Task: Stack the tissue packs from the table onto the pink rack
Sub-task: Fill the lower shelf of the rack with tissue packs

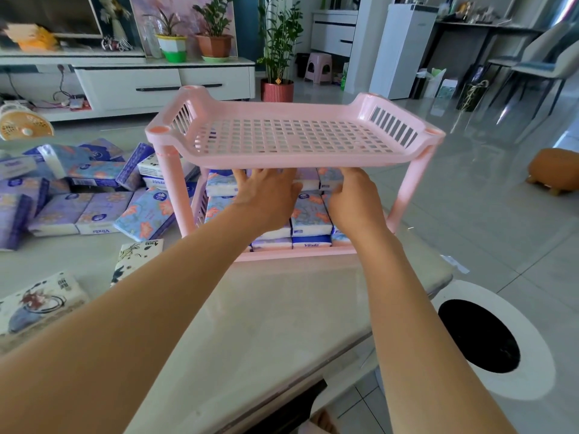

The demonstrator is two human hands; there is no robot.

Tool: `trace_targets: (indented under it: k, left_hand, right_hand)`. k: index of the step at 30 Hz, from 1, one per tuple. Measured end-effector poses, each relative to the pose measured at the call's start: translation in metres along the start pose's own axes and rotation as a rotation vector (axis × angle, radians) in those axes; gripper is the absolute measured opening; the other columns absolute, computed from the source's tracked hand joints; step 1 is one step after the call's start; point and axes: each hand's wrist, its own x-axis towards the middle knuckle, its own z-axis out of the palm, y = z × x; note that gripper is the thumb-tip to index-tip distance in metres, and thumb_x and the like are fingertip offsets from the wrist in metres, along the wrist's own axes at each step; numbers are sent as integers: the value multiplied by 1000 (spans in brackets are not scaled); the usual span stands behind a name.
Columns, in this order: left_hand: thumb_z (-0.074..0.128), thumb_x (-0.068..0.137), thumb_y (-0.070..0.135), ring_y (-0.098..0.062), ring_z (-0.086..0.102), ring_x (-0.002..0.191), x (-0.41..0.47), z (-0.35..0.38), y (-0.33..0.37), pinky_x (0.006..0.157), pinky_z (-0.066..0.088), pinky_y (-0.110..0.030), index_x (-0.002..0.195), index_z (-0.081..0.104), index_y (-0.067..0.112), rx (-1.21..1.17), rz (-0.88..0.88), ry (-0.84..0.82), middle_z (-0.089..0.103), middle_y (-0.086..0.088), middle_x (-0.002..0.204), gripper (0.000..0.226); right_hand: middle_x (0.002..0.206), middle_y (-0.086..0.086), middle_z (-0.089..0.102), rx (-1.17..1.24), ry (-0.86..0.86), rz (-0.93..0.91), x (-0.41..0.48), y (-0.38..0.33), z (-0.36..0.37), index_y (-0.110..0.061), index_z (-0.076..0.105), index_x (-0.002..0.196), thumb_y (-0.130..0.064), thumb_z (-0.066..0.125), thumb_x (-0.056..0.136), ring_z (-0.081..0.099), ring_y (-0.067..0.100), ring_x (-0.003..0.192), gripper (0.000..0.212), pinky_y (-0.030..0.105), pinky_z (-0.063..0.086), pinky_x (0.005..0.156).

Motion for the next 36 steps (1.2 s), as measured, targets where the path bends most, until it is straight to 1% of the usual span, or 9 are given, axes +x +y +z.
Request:
trace_targets:
  k: [3,7,15,17,20,25,27,30,36]
  left_hand:
    - [32,98,24,-31,27,133,-23,-1,6,110,17,-50,140,31,14,-79,-37,138,33,-10,145,43]
    - [33,82,13,-35,55,115,-69,13,19,93,45,-51,108,65,2,-199,45,317,64,-16,112,43]
    - [34,82,33,-29,61,111,-95,25,26,85,42,-64,112,67,14,-21,91,-3,65,-9,118,48]
    - [34,91,30,-30,48,126,-97,21,24,97,30,-65,128,56,15,-85,105,-2,53,-11,134,46]
    - [27,101,28,-24,2,145,-97,15,21,111,-6,-55,149,13,19,-131,120,-46,6,-4,158,51]
    - [27,101,24,-22,-4,145,-96,13,18,111,-11,-52,149,7,19,-129,141,-35,-1,-3,158,53]
    - [34,98,20,-26,11,144,-99,12,16,112,0,-55,146,25,15,-190,158,11,16,-8,156,49]
    - [33,83,25,-28,54,120,-109,1,9,95,45,-52,115,63,16,-307,123,84,59,-12,127,45]
    - [36,75,15,-27,58,89,-154,-34,-39,76,48,-35,94,65,11,-648,-62,254,65,-6,94,35]
  right_hand:
    - [127,15,53,10,58,25,-8,-2,-6,-8,45,133,5,38,85,50,32,112,50,29,36,78]
    - [119,17,55,20,187,69,-36,-4,-9,-4,50,127,8,43,80,50,32,113,49,33,37,92]
    - [137,14,42,-268,-38,28,-74,11,-3,-3,42,132,1,44,84,34,30,129,49,37,31,106]
    - [140,14,38,-351,-66,28,-76,9,-5,-2,40,133,-2,43,87,32,31,132,47,37,30,107]
    - [145,16,33,-428,-100,31,-77,3,-5,0,33,138,-8,42,89,27,32,135,50,37,24,110]
    - [148,21,25,-523,-137,37,-79,-4,1,3,21,142,-14,47,87,20,33,138,63,36,15,114]
    - [143,23,34,-497,-98,36,-80,-8,0,4,27,139,-10,52,83,28,35,135,63,39,22,111]
    - [122,22,56,-238,85,-42,-86,-30,-2,1,51,123,1,53,78,49,36,118,46,42,39,97]
    - [73,3,66,273,73,-334,-109,-103,15,-10,64,74,-22,31,74,61,24,69,36,27,43,64]
